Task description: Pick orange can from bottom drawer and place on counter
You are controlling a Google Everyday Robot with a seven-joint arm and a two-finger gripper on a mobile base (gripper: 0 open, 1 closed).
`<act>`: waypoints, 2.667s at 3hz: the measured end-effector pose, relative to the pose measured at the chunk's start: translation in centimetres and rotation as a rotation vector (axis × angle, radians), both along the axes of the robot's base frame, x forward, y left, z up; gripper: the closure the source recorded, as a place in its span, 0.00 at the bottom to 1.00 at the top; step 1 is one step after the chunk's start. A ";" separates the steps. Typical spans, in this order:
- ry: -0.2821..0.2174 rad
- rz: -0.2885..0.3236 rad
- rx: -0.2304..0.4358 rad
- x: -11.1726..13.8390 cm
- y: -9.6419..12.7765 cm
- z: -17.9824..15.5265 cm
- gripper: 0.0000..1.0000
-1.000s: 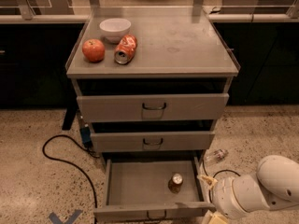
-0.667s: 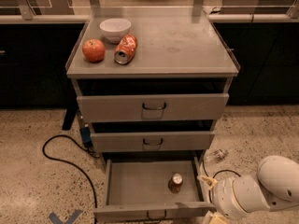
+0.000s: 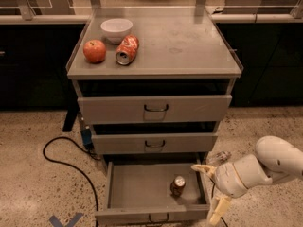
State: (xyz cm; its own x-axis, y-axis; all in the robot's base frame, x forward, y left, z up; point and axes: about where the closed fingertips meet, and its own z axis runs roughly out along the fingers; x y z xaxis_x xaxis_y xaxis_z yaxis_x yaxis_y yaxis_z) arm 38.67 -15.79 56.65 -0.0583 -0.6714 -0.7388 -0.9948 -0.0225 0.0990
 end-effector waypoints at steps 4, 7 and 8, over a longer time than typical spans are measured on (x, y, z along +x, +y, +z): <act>0.127 -0.021 0.001 0.6 4.9 -10.9 0.00; 0.083 -0.169 -0.029 2.7 4.3 -13.0 0.00; 0.031 -0.380 -0.003 2.1 2.8 -12.1 0.00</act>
Offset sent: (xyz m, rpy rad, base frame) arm 0.0132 -0.0023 0.0099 0.0440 -0.0211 0.0566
